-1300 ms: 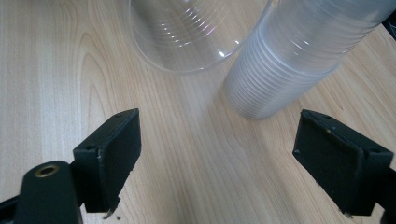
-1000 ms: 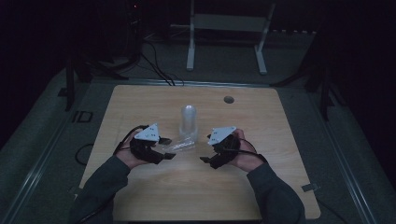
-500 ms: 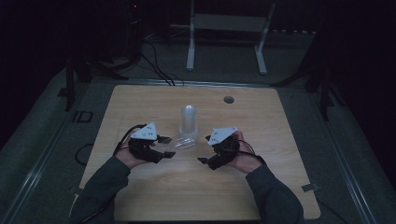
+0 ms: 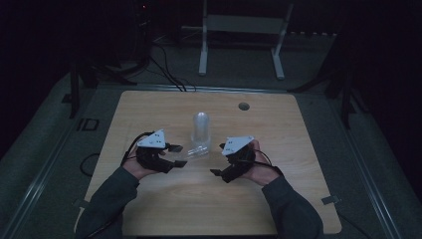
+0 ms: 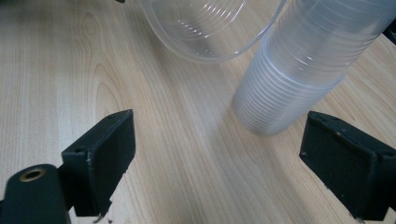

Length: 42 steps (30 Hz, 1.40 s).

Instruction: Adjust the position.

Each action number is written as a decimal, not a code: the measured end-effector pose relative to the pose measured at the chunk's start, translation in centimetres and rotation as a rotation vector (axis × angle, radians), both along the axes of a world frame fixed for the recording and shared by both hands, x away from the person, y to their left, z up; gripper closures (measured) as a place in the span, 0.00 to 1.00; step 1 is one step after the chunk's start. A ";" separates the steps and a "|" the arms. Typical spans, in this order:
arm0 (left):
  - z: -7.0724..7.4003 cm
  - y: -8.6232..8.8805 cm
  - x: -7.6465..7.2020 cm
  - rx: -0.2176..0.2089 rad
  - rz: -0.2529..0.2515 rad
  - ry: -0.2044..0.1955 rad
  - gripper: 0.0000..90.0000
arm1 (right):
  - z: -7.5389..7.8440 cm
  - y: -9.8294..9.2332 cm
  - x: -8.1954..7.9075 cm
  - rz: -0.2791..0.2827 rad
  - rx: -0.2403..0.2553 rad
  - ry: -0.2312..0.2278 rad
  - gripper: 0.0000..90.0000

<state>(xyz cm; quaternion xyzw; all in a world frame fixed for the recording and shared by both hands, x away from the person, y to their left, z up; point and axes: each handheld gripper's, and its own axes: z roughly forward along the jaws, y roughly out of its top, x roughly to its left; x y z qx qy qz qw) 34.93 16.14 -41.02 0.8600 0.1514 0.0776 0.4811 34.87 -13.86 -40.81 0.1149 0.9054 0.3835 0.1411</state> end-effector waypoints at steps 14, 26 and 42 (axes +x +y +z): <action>0.1 0.1 -0.2 -0.027 -0.004 -0.001 0.46 | -0.2 -0.2 0.0 0.029 0.055 0.035 0.22; -0.1 0.0 -0.3 -0.068 -0.008 0.004 0.46 | -0.5 -0.8 0.0 0.035 0.161 0.078 0.35; -0.4 0.4 -0.3 -0.138 -0.009 0.011 0.46 | -0.7 -0.8 -0.2 0.023 0.264 0.101 0.47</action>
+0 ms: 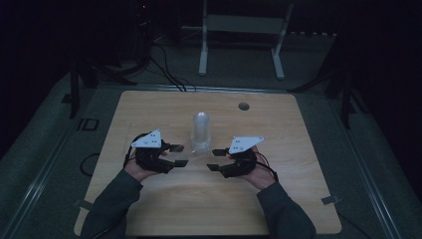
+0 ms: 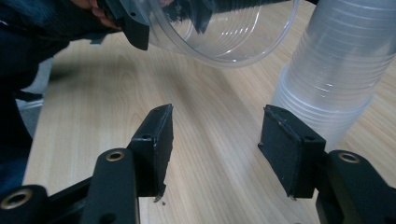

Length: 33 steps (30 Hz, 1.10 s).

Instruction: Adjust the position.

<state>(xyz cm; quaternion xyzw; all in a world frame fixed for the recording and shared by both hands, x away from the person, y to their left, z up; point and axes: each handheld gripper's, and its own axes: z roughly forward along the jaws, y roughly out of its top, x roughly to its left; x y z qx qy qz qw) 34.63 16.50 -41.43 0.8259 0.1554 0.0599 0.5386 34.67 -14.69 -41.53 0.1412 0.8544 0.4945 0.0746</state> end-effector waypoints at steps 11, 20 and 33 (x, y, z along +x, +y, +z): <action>-0.1 -0.1 0.0 -0.035 -0.007 0.006 0.46 | -0.3 0.5 0.1 -0.020 0.040 0.041 0.40; -0.3 -0.1 -0.1 -0.061 -0.021 0.014 0.46 | -0.4 0.6 0.1 -0.032 0.087 0.053 0.35; -0.3 -0.4 -0.2 -0.092 -0.019 0.006 0.46 | -0.3 0.5 0.2 -0.026 0.175 0.082 0.32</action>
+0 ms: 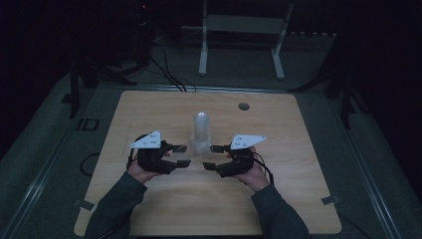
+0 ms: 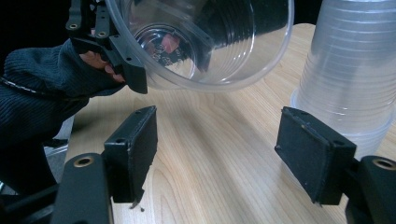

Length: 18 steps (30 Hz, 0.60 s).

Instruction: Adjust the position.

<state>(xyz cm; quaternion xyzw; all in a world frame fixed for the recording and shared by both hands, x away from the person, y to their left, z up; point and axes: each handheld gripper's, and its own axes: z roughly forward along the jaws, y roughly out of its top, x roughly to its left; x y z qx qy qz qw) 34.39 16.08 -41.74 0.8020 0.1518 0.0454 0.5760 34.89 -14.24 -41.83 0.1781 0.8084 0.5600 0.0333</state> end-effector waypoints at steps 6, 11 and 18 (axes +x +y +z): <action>-0.1 -0.1 -0.1 -0.012 0.002 0.000 0.46 | -0.1 0.3 0.0 0.003 0.014 0.006 0.31; -0.1 -0.1 -0.1 -0.030 -0.002 0.000 0.46 | 0.2 0.5 0.1 0.013 0.062 0.019 0.29; -0.1 -0.1 -0.1 -0.053 -0.012 0.002 0.46 | 0.4 0.8 0.2 0.024 0.099 0.030 0.27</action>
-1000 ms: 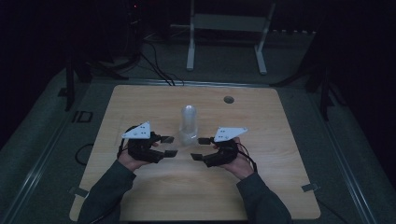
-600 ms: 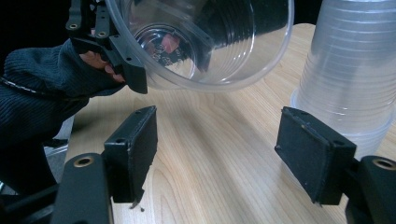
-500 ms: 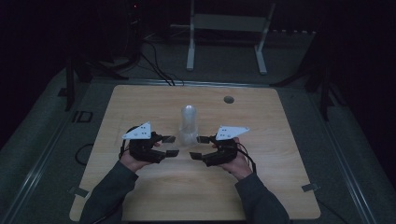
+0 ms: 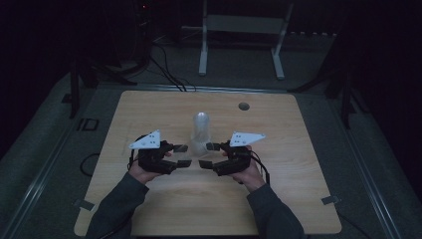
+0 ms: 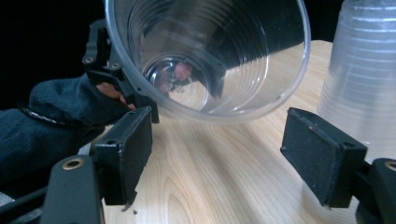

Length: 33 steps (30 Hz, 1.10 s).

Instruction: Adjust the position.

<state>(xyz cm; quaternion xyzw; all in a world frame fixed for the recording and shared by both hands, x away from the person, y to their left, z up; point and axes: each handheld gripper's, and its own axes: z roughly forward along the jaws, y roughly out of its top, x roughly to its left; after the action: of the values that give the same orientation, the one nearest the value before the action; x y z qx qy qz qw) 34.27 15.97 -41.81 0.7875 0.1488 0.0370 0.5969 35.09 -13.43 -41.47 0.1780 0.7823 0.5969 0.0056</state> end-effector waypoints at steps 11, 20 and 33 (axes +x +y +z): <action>-0.1 -0.2 0.0 -0.008 -0.014 0.003 0.46 | 0.2 0.7 0.1 0.042 0.068 0.026 0.23; -0.2 -0.4 0.0 -0.011 -0.021 0.004 0.46 | 0.3 0.9 0.3 0.057 0.119 0.038 0.23; -0.2 -0.5 0.0 -0.010 -0.032 0.008 0.46 | 0.3 1.0 0.4 0.064 0.163 0.051 0.30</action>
<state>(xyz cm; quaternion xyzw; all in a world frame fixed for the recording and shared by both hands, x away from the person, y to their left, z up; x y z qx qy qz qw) 34.23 15.46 -42.04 0.7868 0.1388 0.0236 0.6009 35.48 -12.47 -41.18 0.1679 0.7362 0.6539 -0.0481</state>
